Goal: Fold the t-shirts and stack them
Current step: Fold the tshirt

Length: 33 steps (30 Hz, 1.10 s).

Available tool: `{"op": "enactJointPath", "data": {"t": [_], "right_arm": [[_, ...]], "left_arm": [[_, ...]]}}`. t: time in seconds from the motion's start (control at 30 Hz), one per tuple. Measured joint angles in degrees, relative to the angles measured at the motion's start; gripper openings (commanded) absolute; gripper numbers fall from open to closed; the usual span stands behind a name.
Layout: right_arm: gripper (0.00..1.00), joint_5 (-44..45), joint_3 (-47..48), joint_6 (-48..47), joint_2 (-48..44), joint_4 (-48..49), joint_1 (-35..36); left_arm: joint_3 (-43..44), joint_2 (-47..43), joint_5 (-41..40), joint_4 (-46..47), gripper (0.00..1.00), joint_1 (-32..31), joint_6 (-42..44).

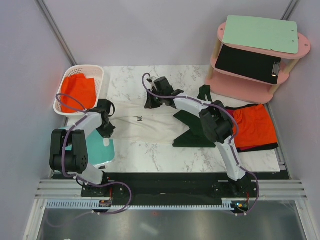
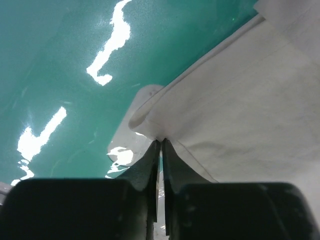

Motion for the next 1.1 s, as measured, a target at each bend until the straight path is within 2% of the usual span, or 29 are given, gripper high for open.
{"op": "enactJointPath", "data": {"t": [0.17,0.6,1.1], "right_arm": [[0.00,-1.49,1.60,1.11,3.63,2.23,1.73],[0.00,-2.91,14.97,5.03,12.63,7.87,3.28],[0.00,-3.63,15.76,8.02,16.83,7.61,1.86]], "left_arm": [[0.00,0.04,-0.09,0.39,0.02,0.00,0.00],[0.00,-2.29,-0.50,0.26,0.02,0.00,0.00],[-3.34,-7.76,-0.55,-3.17,0.02,0.00,-1.11]]}}
